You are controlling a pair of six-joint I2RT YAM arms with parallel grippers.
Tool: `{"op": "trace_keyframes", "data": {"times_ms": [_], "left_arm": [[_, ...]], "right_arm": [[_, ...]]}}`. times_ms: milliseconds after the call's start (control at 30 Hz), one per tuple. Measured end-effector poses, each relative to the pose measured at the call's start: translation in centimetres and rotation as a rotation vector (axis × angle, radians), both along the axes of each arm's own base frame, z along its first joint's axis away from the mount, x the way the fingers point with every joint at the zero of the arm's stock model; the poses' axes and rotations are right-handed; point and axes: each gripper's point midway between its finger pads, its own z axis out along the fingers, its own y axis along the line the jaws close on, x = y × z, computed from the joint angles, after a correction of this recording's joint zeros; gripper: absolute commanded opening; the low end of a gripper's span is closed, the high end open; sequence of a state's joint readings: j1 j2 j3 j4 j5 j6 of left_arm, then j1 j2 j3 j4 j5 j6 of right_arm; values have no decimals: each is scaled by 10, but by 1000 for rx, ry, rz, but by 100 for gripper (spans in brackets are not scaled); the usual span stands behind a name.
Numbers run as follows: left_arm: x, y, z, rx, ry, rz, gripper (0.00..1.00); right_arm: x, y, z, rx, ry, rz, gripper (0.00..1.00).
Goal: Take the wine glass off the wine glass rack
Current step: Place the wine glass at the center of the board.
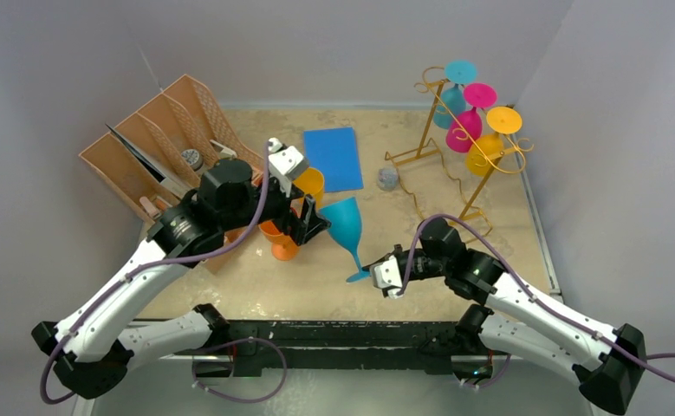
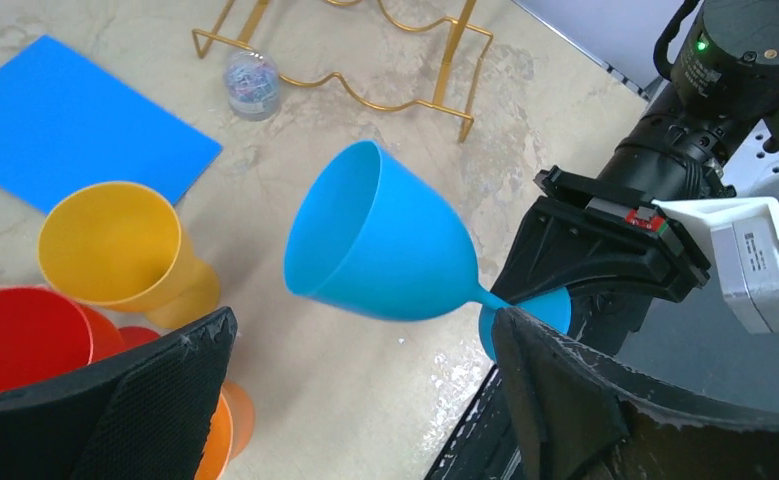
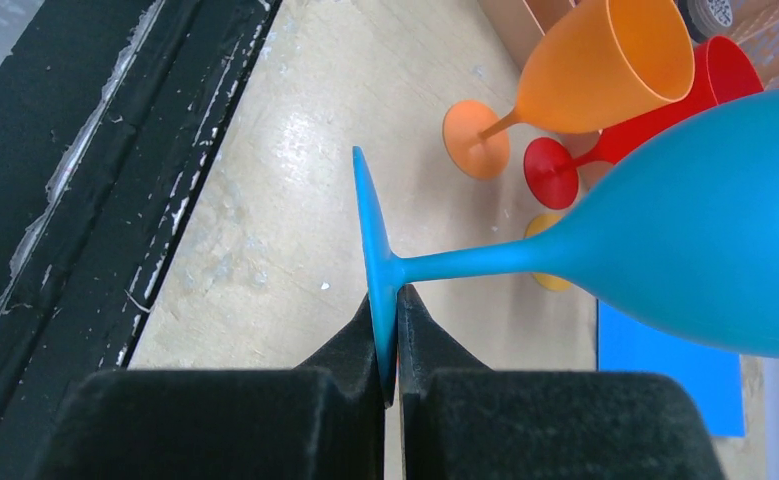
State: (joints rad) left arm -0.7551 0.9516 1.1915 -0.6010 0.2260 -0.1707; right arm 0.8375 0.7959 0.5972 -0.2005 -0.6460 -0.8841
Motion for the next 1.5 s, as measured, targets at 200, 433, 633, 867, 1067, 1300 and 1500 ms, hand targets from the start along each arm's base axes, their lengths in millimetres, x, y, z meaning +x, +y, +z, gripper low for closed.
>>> {"op": "trace_keyframes", "data": {"times_ms": [200,433,633,867,1067,1300,1500], "left_arm": [[0,-27,-7,13,72,-143,83],[-16,-46,-10,-15,144,-311,62],[-24,-48,1,-57,154,-397,47],[-40,-50,8,-76,191,-527,41],[-42,-53,-7,-56,265,-561,23],[-44,-52,-9,-55,283,-564,0],[-54,-47,1,-75,288,-571,0]], "right_arm": [[-4,1,-2,10,-14,36,0],[-7,2,1,27,-29,59,0],[-9,3,3,34,-54,81,0],[-8,6,14,71,-114,96,0],[-10,3,10,52,-126,107,0],[-9,2,7,34,-149,119,0],[-4,4,12,47,-192,119,8]]}}
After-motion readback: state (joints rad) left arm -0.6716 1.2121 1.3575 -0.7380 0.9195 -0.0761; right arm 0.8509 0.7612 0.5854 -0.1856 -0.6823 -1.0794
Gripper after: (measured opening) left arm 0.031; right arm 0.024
